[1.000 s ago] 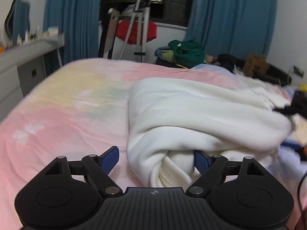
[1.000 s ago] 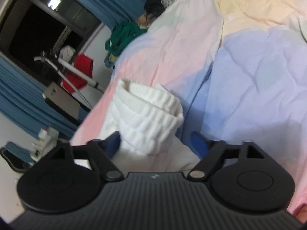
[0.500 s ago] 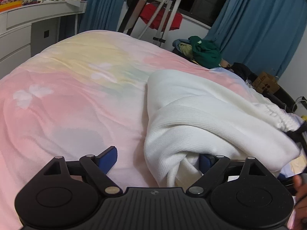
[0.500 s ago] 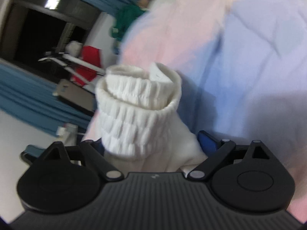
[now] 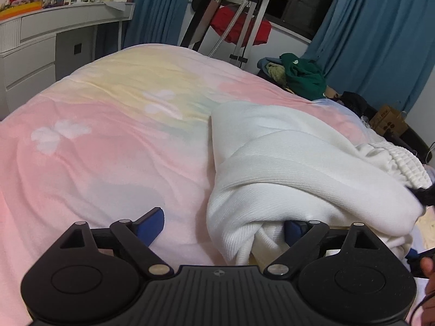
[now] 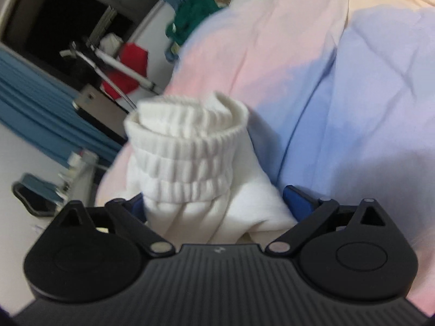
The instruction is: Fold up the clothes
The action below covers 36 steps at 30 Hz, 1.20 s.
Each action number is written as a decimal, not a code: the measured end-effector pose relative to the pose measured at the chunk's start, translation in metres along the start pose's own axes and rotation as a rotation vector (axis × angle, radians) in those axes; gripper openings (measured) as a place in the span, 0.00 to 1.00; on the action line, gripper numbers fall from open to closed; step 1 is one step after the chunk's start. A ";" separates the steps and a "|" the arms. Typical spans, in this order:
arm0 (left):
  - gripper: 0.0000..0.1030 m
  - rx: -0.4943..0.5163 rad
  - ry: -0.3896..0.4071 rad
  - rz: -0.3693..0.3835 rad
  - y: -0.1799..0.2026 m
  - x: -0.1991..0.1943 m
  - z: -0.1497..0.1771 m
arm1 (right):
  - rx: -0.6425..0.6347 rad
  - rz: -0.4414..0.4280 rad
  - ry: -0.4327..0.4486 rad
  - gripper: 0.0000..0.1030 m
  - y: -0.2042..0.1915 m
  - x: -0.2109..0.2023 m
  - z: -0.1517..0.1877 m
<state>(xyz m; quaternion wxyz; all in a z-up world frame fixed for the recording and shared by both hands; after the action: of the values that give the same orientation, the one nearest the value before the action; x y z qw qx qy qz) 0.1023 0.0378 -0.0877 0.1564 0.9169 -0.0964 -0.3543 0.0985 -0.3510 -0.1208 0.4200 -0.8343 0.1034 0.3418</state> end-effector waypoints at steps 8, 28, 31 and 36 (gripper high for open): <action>0.88 -0.021 -0.008 -0.005 0.001 0.001 -0.002 | 0.058 -0.231 0.081 0.99 -0.007 -0.024 -0.004; 1.00 -0.103 -0.073 0.243 -0.017 -0.011 -0.063 | 0.000 -0.057 0.068 0.59 -0.005 -0.014 0.002; 1.00 -0.146 -0.090 0.281 -0.026 0.002 -0.077 | -0.001 -0.059 0.070 0.58 -0.004 -0.015 0.003; 1.00 -0.208 -0.230 0.384 -0.036 0.042 -0.083 | -0.012 -0.065 0.082 0.58 -0.006 -0.017 0.004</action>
<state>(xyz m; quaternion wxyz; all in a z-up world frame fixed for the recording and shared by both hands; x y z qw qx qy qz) 0.1915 0.0780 -0.0683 0.3026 0.8143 -0.2490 -0.4282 0.0868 -0.3465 -0.1076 0.4213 -0.8530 0.0911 0.2941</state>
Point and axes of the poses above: each gripper's, at about its wrist camera, not at the fingertips, and x roughly the way its jaws point, y to its right, z to its underside, the point moved 2 cm from there along x, roughly the way its jaws point, and after that the axes turned 8 degrees about z, right-handed, at the moved point
